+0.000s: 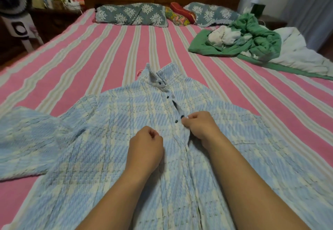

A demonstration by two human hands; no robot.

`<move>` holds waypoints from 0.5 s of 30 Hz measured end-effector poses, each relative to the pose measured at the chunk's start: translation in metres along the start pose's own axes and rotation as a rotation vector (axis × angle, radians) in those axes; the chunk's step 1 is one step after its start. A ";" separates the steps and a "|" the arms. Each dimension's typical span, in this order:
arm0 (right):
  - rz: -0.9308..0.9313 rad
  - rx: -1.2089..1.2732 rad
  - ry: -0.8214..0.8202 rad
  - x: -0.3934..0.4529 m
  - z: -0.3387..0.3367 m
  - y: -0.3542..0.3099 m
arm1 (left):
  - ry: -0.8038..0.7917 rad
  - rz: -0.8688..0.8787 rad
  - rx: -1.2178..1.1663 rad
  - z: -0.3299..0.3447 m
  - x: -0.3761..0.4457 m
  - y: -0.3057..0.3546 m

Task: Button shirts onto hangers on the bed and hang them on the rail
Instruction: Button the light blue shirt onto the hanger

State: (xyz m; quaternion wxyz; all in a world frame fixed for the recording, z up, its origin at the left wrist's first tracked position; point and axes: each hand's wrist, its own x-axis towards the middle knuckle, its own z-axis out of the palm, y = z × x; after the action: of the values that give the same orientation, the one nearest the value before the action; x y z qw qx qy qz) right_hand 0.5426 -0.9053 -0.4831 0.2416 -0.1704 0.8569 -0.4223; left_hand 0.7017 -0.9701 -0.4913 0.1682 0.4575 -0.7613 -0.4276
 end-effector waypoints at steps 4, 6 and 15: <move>0.089 0.204 -0.056 0.007 -0.009 -0.006 | -0.082 -0.051 0.359 0.013 0.027 0.033; 0.099 0.252 -0.047 0.012 -0.005 -0.005 | -0.146 -0.083 0.545 0.028 0.048 0.055; 0.036 0.291 0.009 0.022 0.007 0.003 | -0.051 -0.120 0.076 0.033 0.074 0.031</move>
State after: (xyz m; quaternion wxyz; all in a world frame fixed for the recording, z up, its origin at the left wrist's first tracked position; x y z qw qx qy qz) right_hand 0.5279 -0.9188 -0.4948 0.2674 -0.1162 0.7907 -0.5383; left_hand 0.6243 -1.0090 -0.4955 0.1054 0.4975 -0.7520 -0.4193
